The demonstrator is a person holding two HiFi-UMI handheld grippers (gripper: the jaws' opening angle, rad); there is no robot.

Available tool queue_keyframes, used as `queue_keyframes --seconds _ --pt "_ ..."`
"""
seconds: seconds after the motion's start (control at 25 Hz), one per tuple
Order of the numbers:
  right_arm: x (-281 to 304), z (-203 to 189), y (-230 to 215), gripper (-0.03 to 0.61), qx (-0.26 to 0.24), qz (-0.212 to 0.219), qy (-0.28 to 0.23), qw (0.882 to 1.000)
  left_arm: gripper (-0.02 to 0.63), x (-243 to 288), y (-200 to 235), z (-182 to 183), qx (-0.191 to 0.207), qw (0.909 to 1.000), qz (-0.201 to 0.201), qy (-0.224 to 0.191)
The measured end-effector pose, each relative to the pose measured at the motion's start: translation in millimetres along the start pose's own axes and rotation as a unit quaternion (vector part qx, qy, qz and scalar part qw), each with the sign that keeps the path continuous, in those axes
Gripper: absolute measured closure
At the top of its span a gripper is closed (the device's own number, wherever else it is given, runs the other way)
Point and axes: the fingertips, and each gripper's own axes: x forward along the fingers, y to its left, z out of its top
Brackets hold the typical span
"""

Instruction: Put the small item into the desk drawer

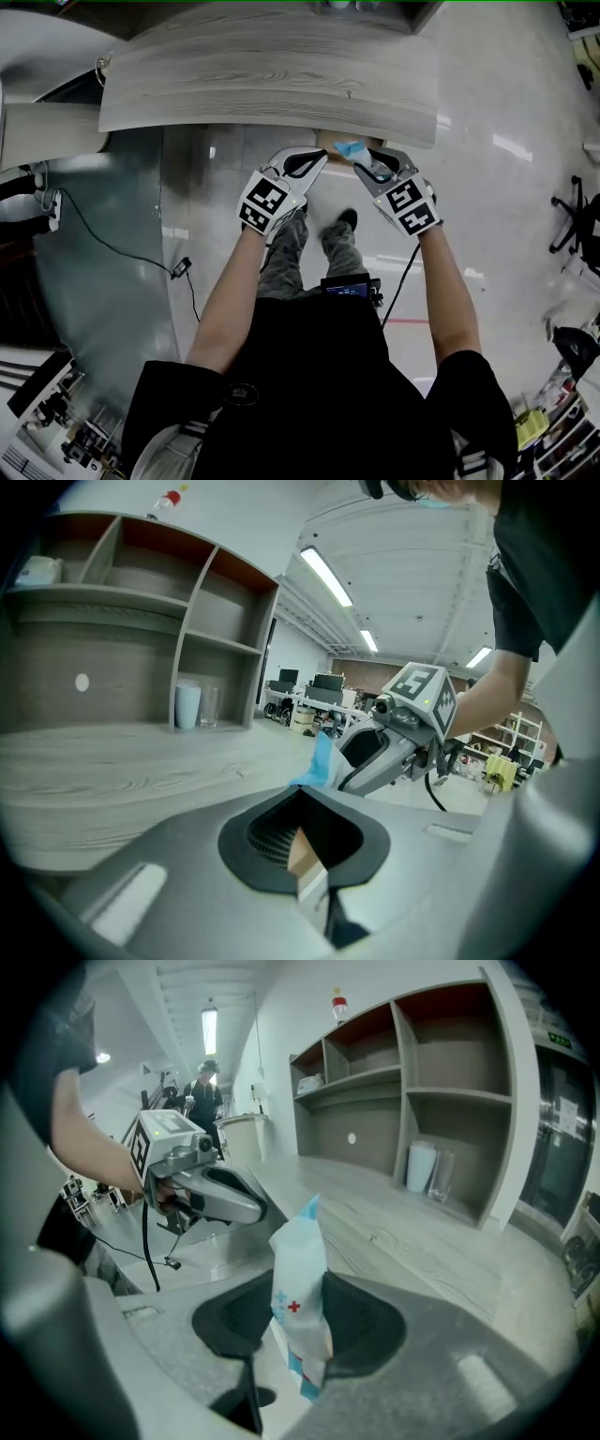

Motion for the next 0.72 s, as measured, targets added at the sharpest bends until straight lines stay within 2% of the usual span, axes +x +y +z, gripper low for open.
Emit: queue_keyframes --seconds 0.4,0.72 --pt "53.5 -44.1 1.7 0.425 -0.061 0.011 0.061 0.996 0.612 7.1 19.2 -35.8 -0.012 0.9997 0.015 0.013" --pt "81.0 -74.7 -0.4 0.425 -0.069 0.018 0.093 0.993 0.614 16.1 23.4 -50.6 -0.018 0.9994 0.021 0.022"
